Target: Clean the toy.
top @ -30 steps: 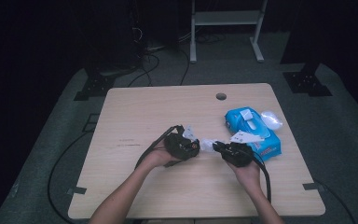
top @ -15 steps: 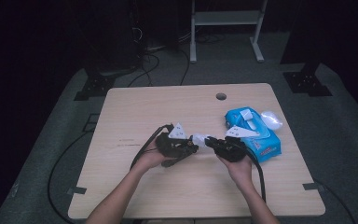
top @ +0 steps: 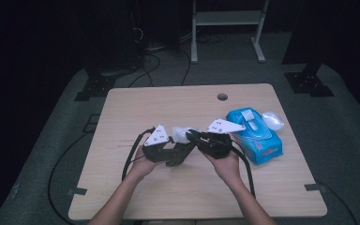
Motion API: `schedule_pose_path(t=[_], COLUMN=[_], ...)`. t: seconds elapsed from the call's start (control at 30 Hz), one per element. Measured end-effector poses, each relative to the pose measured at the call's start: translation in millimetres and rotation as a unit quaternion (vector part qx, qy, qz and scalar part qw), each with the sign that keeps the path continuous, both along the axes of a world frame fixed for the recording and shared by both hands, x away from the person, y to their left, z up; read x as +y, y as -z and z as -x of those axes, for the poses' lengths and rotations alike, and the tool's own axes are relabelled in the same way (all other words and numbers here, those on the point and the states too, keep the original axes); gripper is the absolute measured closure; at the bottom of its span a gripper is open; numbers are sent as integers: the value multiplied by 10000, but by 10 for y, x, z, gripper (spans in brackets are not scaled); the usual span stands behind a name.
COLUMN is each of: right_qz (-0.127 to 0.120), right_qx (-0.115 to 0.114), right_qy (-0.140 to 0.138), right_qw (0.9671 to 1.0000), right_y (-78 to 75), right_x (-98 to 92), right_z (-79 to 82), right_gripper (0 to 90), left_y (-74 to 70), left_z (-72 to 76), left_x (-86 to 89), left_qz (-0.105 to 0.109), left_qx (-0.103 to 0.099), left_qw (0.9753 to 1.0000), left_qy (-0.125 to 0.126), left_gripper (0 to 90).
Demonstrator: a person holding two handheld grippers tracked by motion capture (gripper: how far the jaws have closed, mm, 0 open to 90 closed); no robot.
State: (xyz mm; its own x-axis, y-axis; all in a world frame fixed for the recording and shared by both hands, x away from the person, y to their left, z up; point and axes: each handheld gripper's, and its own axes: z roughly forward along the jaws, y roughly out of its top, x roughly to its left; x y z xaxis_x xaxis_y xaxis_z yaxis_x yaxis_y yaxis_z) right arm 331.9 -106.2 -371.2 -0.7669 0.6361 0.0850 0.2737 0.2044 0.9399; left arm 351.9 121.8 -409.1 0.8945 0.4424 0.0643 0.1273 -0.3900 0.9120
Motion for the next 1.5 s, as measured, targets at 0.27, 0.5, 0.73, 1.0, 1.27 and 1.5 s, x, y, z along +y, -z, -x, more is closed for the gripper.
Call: schedule_pose_path(t=[0.27,0.5,0.73,1.0,1.27,1.5], right_qz=[174,120,375,-51,25,-37], right_qx=[99,102,66,180,287,290], right_qy=[115,-81,74,-90,120,107], right_qw=[9997,9998,9992,9998,9995,9995], right_y=[111,60,115,93,163,153], right_x=[-14,71,56,65,-18,-2], right_z=[-69,-16,-60,-34,-83,-76], right_gripper=[813,813,814,814,814,814], left_y=[69,77,77,73,71,56], left_z=[31,46,65,65,56,48], left_x=[91,90,164,126,172,162], left_qz=[136,115,146,180,260,323], left_qx=[61,38,40,25,87,73], left_qw=[9999,9999,9999,9998,9996,9994], left_qy=[-32,-5,-60,-20,-26,-32], left_gripper=[622,623,623,624,624,624])
